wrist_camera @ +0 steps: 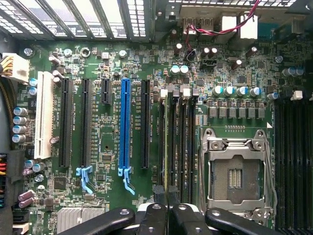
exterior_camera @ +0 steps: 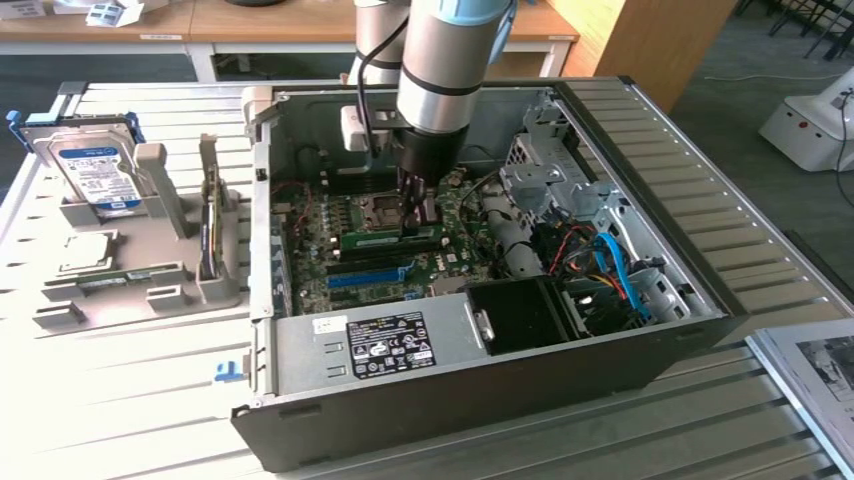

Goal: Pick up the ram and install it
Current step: 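Insert the ram into the slot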

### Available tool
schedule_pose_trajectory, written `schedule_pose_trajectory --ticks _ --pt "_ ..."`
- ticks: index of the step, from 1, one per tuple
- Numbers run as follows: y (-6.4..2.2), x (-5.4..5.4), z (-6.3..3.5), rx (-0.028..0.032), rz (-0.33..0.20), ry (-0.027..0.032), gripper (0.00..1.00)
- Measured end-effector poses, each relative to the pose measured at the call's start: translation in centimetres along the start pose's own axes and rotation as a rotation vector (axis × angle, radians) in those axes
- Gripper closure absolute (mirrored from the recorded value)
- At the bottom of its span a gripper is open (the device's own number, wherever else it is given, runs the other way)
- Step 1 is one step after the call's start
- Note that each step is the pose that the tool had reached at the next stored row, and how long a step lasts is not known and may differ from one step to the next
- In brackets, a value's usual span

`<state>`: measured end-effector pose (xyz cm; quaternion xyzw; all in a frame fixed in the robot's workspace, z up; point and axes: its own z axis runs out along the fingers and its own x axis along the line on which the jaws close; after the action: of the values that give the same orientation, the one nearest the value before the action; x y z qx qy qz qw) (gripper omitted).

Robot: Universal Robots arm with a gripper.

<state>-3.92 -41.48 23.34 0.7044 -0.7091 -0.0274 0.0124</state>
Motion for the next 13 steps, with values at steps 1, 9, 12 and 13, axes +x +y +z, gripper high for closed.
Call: schedule_pose_trajectory --ticks 1,9,12,13 --pt "0.0 0.0 0.0 0.0 0.0 0.0 0.88" --pt "-0.01 0.14 0.0 -0.0001 0.0 0.0 0.88" --pt "-0.01 0.2 -0.01 -0.0001 0.0 0.0001 0.88" --pt "-0.01 0.22 -0.01 -0.0001 0.0 0.0 0.88"
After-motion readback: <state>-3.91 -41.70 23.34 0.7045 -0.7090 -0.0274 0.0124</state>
